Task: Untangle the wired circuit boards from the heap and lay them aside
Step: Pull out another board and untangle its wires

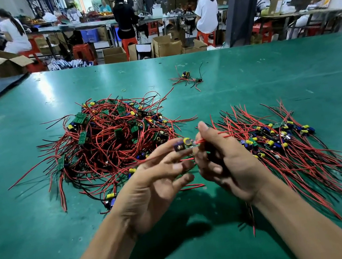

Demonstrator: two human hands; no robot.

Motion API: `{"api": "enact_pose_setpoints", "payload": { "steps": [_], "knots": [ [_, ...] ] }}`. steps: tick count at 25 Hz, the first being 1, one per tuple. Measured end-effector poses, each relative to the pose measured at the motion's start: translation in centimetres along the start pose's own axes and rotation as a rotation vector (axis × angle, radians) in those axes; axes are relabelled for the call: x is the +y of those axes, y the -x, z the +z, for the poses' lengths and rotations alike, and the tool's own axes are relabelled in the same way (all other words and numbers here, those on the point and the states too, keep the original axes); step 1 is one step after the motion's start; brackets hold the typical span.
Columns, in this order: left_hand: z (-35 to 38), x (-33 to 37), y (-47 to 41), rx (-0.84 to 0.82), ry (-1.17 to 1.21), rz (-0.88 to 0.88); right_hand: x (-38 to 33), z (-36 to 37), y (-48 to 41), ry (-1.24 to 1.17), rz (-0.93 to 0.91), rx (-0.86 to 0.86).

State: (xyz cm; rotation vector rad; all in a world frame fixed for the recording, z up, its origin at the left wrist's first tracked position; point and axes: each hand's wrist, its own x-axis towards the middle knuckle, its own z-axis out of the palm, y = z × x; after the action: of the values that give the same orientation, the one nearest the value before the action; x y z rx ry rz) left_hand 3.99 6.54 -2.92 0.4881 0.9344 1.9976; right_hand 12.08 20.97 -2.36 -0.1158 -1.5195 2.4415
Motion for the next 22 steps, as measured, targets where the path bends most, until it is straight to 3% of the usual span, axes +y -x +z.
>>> {"api": "enact_pose_setpoints", "payload": {
  "steps": [3, 6, 14, 19, 22],
  "knots": [
    [0.2, 0.0, 0.3, -0.011, 0.055, -0.221, -0.5, -0.2, 0.5, -0.006, 0.072, -0.171],
    [0.9, 0.1, 0.6, -0.056, -0.151, -0.314, -0.5, -0.3, 0.5, 0.161, 0.119, -0.178],
    [0.0, -1.4, 0.2, 0.115, -0.308, -0.032, 0.2, -1.4, 0.2, 0.426, 0.106, -0.008],
    [-0.2, -2.1, 0.3, 0.153, -0.459, -0.07, 1.0, -1.8, 0.1, 0.417, 0.237, -0.11],
    [-0.1, -2.2, 0.3, 0.152, -0.541, -0.064, 1.5, -1.9, -0.1, 0.447, 0.243, -0.075]
  ]
}}
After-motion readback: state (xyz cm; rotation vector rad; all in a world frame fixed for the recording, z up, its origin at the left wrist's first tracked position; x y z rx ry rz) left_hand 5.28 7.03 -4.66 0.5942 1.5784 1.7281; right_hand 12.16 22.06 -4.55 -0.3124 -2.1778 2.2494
